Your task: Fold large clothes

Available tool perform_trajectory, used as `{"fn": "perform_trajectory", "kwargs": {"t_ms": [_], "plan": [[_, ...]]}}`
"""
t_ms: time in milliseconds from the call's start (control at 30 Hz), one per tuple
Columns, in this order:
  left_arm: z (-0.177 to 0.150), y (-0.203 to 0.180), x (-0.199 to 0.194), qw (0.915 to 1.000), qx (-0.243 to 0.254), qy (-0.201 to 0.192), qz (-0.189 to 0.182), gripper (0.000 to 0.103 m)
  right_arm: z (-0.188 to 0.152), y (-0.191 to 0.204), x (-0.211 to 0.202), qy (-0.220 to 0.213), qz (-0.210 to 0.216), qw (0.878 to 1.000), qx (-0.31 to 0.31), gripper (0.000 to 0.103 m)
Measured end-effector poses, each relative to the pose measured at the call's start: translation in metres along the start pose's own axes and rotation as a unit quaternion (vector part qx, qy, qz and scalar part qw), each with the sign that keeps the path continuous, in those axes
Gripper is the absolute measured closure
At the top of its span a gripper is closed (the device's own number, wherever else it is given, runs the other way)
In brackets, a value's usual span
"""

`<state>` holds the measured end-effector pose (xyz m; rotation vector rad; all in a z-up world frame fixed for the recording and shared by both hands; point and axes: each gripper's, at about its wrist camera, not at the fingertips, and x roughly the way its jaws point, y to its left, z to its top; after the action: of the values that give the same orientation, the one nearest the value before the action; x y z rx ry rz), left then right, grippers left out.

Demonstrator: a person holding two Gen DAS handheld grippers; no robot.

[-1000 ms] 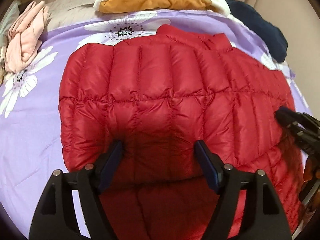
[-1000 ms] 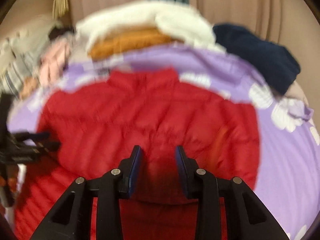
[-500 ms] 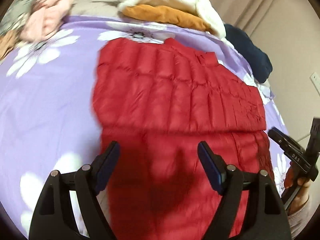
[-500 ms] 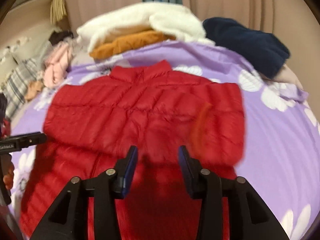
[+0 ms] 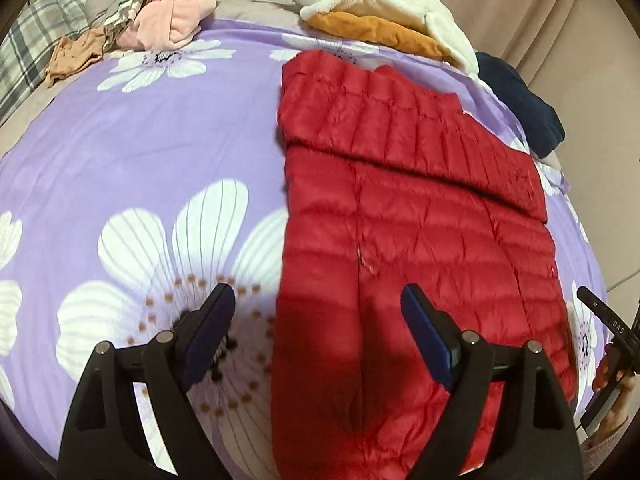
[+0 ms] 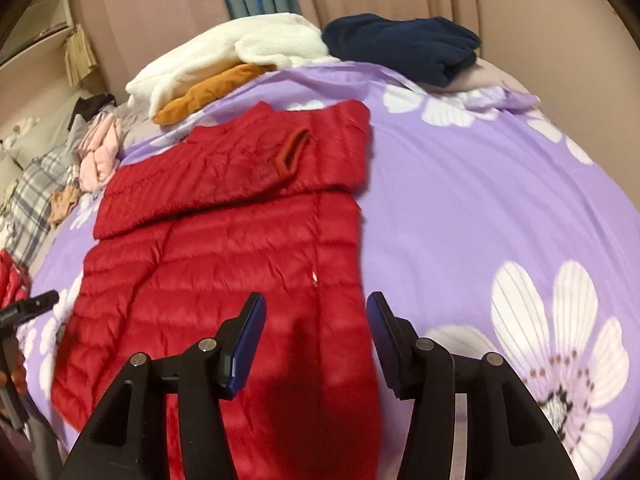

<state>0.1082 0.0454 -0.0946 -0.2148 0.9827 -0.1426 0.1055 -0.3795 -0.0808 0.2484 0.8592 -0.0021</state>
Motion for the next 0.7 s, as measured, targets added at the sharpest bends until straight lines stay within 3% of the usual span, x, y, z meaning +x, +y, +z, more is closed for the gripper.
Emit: {"fn": "perform_trajectory", "kwargs": {"t_ms": [233, 367, 700], "plan": [[-0.018, 0.000, -0.002, 0.9999, -0.005, 0.009, -0.009, 0.018, -0.021, -0.010, -0.009, 0.003, -0.003, 1.000, 0.029, 0.051], [-0.027, -0.003, 0.002, 0.9990, -0.012, 0.022, -0.036, 0.018, -0.033, -0.023, -0.012, 0.013, 0.011, 0.997, 0.070, 0.051], [-0.049, 0.007, 0.015, 0.9906, -0.052, 0.060, -0.111, 0.015, -0.069, -0.045, -0.004, 0.070, 0.111, 0.978, 0.164, 0.051]]}}
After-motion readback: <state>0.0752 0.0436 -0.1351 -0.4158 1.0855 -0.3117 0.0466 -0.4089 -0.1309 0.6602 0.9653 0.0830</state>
